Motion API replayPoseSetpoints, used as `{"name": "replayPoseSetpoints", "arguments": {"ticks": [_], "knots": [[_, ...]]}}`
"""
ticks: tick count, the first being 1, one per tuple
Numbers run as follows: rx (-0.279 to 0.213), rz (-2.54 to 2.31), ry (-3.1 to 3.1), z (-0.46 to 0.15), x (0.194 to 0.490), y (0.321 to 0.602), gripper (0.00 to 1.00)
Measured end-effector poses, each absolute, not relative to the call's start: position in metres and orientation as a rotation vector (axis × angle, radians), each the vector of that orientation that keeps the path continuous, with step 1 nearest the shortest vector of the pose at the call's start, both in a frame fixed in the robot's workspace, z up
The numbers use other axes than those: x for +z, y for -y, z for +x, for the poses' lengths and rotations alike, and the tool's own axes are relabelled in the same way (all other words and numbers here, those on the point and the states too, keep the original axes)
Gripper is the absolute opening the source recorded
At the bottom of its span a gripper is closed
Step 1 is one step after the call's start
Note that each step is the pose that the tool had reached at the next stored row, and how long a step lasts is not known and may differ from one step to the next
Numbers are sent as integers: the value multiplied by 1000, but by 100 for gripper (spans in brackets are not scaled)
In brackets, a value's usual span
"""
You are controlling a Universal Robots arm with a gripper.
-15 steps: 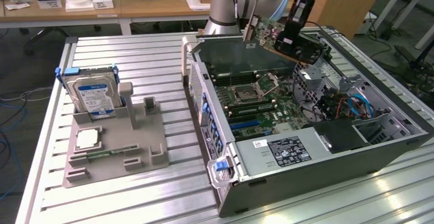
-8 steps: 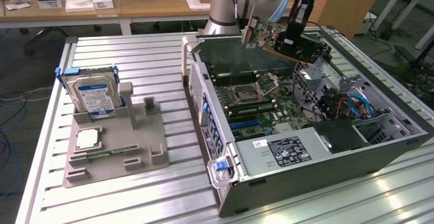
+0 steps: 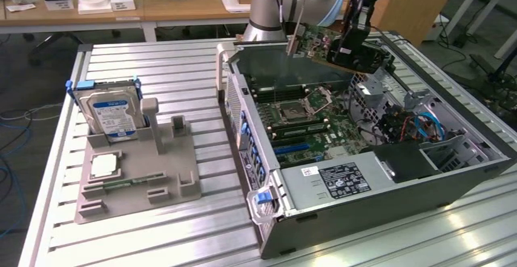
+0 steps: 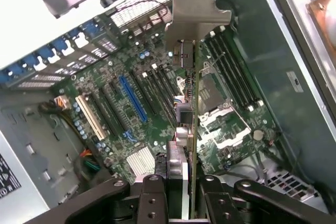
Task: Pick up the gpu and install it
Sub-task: 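Insert the gpu into the slot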
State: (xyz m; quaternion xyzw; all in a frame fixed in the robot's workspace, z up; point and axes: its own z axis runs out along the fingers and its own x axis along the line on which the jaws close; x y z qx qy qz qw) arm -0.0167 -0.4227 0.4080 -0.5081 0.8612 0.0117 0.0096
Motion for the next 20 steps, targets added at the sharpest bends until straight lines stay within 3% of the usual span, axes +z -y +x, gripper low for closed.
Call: {"name": "replayPoseSetpoints", "arguments": {"ticks": [13, 20], "knots": [[25, -1872, -2483, -17, 402, 423, 28], [-20, -1920, -2394, -17, 398, 423, 28]]}}
